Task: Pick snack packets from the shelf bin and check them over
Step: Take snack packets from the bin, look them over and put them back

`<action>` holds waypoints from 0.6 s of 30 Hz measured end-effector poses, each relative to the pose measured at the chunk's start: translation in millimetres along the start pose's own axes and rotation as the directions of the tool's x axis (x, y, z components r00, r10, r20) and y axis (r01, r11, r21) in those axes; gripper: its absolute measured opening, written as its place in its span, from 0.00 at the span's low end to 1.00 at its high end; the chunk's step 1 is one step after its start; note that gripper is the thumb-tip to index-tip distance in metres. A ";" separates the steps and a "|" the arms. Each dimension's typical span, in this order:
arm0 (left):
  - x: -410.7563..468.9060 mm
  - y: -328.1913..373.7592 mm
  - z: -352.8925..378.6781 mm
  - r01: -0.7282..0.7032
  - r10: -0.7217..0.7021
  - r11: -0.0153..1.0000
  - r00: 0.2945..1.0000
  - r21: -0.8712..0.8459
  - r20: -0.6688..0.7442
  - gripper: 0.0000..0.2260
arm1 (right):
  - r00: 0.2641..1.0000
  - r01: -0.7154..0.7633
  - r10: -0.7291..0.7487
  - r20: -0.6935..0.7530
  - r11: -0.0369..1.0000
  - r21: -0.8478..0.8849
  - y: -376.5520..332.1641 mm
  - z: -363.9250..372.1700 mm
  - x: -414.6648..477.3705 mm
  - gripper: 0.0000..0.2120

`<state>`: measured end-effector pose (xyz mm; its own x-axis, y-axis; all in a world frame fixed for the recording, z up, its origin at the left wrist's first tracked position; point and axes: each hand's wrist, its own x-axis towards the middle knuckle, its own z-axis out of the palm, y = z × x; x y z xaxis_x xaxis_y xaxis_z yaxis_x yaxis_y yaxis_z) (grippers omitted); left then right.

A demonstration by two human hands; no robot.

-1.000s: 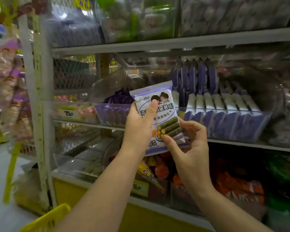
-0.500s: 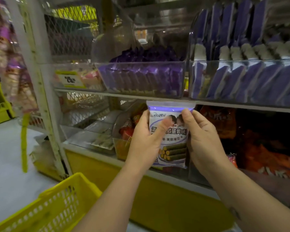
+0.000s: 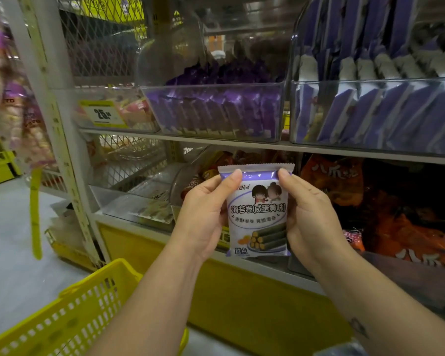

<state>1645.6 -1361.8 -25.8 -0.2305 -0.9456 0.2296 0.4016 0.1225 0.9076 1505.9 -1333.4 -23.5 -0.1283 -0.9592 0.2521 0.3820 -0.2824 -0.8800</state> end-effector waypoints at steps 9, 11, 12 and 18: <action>-1.8 -0.8 2.7 -0.039 0.039 0.999 0.999 0.013 -0.020 0.13 | 0.997 -0.043 0.047 -0.053 0.997 0.057 -0.4 1.2 -0.7 0.18; -1.8 -0.3 4.7 -0.063 0.062 0.997 0.998 -0.052 -0.026 0.11 | 0.998 -0.049 0.053 -0.045 0.996 0.079 -0.9 2.1 -1.3 0.19; -1.9 0.0 5.2 -0.069 0.067 0.995 0.997 -0.073 -0.026 0.11 | 0.998 -0.053 0.057 -0.040 0.995 0.086 -1.0 2.3 -1.7 0.19; -3.5 1.2 3.1 -0.007 -0.005 0.993 0.995 -0.114 -0.103 0.12 | 0.993 -0.106 0.107 -0.055 0.994 0.019 6.5 1.5 0.8 0.18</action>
<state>1644.1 -1357.4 -24.4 -0.1397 -0.9722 0.1880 0.5016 0.0942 0.8599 1509.7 -1336.0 -28.5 -0.1368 -0.9814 0.1343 0.4109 -0.1796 -0.8938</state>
